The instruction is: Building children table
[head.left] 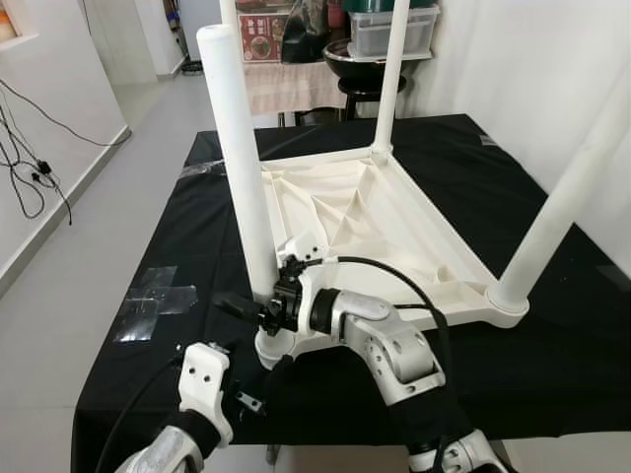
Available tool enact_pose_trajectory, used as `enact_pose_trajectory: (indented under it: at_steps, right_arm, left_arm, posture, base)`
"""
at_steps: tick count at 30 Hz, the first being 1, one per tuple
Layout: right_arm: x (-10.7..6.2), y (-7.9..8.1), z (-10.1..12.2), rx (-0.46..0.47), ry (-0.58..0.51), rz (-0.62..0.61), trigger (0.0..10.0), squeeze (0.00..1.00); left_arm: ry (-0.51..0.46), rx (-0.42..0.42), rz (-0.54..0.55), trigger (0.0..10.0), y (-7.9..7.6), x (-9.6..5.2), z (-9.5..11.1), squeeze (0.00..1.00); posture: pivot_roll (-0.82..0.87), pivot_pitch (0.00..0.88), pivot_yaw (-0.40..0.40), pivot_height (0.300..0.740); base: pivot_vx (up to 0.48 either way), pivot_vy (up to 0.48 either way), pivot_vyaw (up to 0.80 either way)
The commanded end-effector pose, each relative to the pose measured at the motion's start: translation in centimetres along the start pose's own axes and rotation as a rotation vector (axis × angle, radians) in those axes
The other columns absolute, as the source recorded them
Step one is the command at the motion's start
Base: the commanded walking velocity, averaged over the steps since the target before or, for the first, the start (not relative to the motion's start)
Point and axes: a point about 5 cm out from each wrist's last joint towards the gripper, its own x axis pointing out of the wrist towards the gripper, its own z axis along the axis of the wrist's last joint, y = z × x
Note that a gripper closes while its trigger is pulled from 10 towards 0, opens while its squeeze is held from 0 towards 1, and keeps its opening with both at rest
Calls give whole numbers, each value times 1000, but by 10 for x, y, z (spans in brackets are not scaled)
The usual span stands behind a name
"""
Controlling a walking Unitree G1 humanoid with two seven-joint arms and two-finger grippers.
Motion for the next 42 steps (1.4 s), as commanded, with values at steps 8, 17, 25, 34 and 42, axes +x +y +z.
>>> enact_pose_trajectory:
  at_steps: [8,17,25,34,42]
  right_arm:
    - [-4,10,5,2,-3,100,10000,0]
    - [-38,-10,15,-70,2,165,10000,0]
    - [-54,-18,19,-76,-14,160,10000,0]
    - [-61,-8,23,-87,-30,259,10000,0]
    - [-79,-16,24,-104,-6,266,10000,0]
  left_arm:
    - [25,91,56,10000,10,7,4,0]
    - [-39,76,-129,10000,-16,26,22,0]
    - [-90,108,-103,10000,-14,36,32,1000]
    - [-122,220,181,10000,21,53,46,0]
    - [-48,279,596,10000,83,12,41,0]
  posture:
    - [17,0,9,740]
    - [-17,0,31,740]
    - [-19,0,32,740]
    - [-40,0,40,740]
    - [-41,0,42,740]
  base:
    - [0,0,0]
    - [0,0,0]
    - [0,0,0]
    - [0,0,0]
    - [0,0,0]
